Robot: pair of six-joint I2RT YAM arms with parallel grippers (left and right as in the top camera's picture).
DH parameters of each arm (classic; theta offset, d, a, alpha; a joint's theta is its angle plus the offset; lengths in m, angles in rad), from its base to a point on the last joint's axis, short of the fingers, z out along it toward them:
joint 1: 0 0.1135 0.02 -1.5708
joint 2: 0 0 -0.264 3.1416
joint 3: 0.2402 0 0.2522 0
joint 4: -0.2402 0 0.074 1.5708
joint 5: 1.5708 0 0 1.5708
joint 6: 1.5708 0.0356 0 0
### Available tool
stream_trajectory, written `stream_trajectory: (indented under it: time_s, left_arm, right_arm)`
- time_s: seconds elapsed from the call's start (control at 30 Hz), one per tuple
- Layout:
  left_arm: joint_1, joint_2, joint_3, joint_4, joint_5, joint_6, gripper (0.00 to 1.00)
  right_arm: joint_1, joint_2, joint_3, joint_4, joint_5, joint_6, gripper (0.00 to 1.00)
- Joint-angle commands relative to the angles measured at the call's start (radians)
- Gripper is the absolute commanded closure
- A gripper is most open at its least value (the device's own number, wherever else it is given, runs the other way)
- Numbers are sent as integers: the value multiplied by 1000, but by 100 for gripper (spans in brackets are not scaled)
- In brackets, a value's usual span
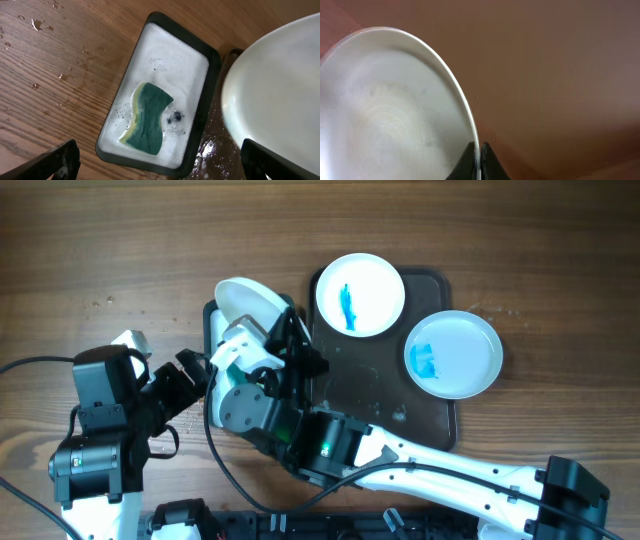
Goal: Clean dirty plates on tray and stack at the side
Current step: 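Carry the plate right and set it on the table beside the tray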
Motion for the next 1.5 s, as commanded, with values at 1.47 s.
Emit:
stream_trajectory:
  time_s: [1.47]
  left_arm:
    - [6, -2, 15, 2, 1, 5, 0]
  right_arm:
    - [-1317, -421, 10, -932, -1218, 1056, 96]
